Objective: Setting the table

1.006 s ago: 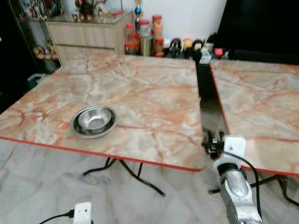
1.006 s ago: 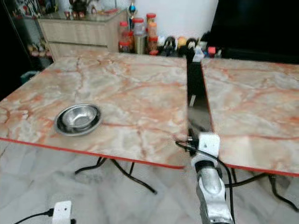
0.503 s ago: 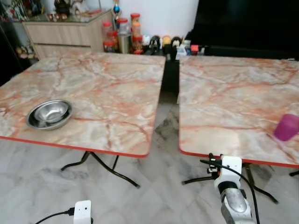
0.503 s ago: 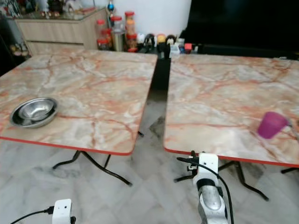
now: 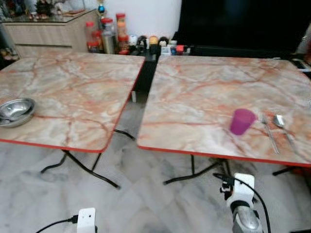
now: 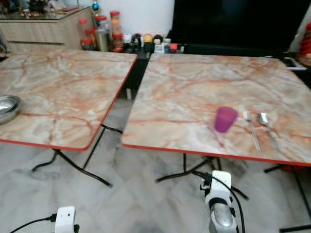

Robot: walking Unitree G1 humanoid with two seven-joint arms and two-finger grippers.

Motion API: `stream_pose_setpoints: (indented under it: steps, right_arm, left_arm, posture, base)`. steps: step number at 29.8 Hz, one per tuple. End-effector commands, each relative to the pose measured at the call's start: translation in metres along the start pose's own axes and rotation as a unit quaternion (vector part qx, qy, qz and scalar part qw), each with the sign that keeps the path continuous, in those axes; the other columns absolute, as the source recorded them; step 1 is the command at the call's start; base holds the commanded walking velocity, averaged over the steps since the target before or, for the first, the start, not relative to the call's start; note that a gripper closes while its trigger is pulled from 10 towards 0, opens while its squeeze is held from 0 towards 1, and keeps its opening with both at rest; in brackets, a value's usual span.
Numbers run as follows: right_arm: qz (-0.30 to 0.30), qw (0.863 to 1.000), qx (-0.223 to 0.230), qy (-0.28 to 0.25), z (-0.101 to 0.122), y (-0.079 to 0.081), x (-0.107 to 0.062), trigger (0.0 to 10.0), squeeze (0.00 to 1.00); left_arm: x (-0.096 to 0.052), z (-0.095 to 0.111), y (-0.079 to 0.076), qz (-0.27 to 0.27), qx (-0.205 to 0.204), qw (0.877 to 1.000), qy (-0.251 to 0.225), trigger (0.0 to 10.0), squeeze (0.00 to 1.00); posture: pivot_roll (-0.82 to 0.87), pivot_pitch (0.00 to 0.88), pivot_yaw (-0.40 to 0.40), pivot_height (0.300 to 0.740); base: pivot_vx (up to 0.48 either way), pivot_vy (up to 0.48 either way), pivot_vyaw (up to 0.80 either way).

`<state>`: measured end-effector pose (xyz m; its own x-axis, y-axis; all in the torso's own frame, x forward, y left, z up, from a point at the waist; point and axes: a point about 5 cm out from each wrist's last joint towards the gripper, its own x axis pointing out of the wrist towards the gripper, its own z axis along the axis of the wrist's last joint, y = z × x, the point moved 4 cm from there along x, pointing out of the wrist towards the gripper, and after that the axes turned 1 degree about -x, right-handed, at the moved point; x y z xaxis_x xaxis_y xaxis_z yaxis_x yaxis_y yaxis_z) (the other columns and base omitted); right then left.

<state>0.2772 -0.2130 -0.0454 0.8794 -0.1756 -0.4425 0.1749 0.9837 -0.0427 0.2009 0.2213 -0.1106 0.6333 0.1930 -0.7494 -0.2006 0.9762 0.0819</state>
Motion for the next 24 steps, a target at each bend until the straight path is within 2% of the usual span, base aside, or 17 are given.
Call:
stream_pose_setpoints:
  steps: [1,2,7,12,18,24]
  right_arm:
    - [-0.008,0.998,0.01,0.061,-0.019,-0.006,-0.001,10.0,0.0]
    - [-0.009,0.995,0.006,0.096,-0.031,-0.008,-0.003,10.0,0.0]
    - [0.012,0.988,-0.012,0.152,-0.05,-0.003,-0.008,10.0,0.0]
    - [0.025,0.986,-0.006,0.168,-0.058,0.003,-0.012,10.0,0.0]
    - [0.007,0.981,0.012,0.193,-0.069,0.0,-0.017,10.0,0.0]
    - [0.0,0.978,0.012,0.209,-0.079,-0.003,-0.024,10.0,0.0]
  left_arm:
    - [0.001,0.002,0.0,0.002,-0.001,1.0,0.0,10.0,0.0]
    - [0.001,0.001,0.0,0.002,-0.001,1.0,0.0,10.0,0.0]
    - [0.0,0.001,0.001,0.005,-0.001,1.0,0.003,10.0,0.0]
    - [0.0,0.0,0.001,0.005,-0.001,1.0,0.003,10.0,0.0]
    - [0.0,-0.001,0.001,0.007,0.002,1.0,0.008,10.0,0.0]
    - [0.0,-0.004,0.001,0.007,-0.004,1.0,0.014,10.0,0.0]
  posture:
    - [-0.01,0.017,-0.007,0.74]
    - [-0.01,0.016,-0.007,0.74]
    - [-0.01,0.014,-0.007,0.74]
    - [-0.01,0.012,-0.006,0.74]
    - [-0.01,0.0,-0.006,0.74]
    - [-0.01,0.0,-0.008,0.74]
  base:
    - [0.0,-0.435,0.0]
    - [0.0,-0.435,0.0]
    - [0.0,-0.433,0.0]
    - [0.0,-0.43,0.0]
    - [0.0,-0.406,0.0]
    - [0.0,-0.1,0.0]
